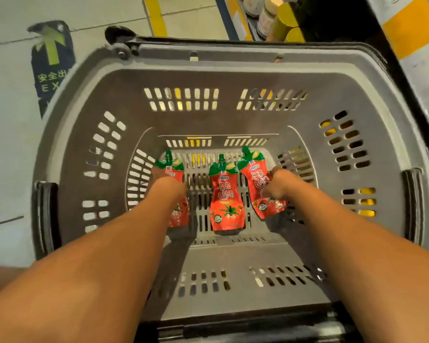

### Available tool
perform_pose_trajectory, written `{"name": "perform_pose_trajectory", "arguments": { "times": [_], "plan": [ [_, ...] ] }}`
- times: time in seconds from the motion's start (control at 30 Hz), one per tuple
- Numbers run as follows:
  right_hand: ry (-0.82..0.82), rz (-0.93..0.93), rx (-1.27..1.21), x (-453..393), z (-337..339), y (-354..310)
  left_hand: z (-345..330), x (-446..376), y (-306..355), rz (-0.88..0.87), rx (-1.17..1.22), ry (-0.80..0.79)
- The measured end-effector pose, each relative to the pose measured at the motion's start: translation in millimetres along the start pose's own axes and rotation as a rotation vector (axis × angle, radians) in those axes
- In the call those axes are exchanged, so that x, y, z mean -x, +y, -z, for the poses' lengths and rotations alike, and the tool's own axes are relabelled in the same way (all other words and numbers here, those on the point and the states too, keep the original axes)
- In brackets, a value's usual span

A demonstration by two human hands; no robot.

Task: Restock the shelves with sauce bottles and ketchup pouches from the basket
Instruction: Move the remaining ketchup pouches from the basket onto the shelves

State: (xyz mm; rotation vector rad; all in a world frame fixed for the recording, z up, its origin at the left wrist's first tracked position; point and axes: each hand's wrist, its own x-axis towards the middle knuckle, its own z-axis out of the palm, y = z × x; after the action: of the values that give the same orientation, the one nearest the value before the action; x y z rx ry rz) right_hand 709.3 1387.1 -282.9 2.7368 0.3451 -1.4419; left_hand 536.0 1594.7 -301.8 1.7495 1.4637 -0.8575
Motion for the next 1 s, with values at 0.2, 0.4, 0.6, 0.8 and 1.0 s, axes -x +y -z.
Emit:
{"name": "perform_pose_trajectory", "arguments": {
  "times": [0.2,0.4,0.6,0.8,1.0],
  "plan": [
    [0.025,-0.027,0.029,-13,-13,1,-10,-6,-3,0.08,0.185,0.085],
    [0.051,0.019,0.112,-10,-23,-4,-24,-5,-3,0.016,0.263,0.25],
    [-0.016,-0.002,0.085,-10,-23,-10,-24,-7,-3,-0.024,0.297,0.312],
    [0.008,-0.028,0.083,-9,-12,-14,-25,-3,2,-0.008,0.344,0.15],
    [0.111,-0.025,0.08,8,5,-16,-20,7,12,-0.133,0.22,0.143]
  ]
}}
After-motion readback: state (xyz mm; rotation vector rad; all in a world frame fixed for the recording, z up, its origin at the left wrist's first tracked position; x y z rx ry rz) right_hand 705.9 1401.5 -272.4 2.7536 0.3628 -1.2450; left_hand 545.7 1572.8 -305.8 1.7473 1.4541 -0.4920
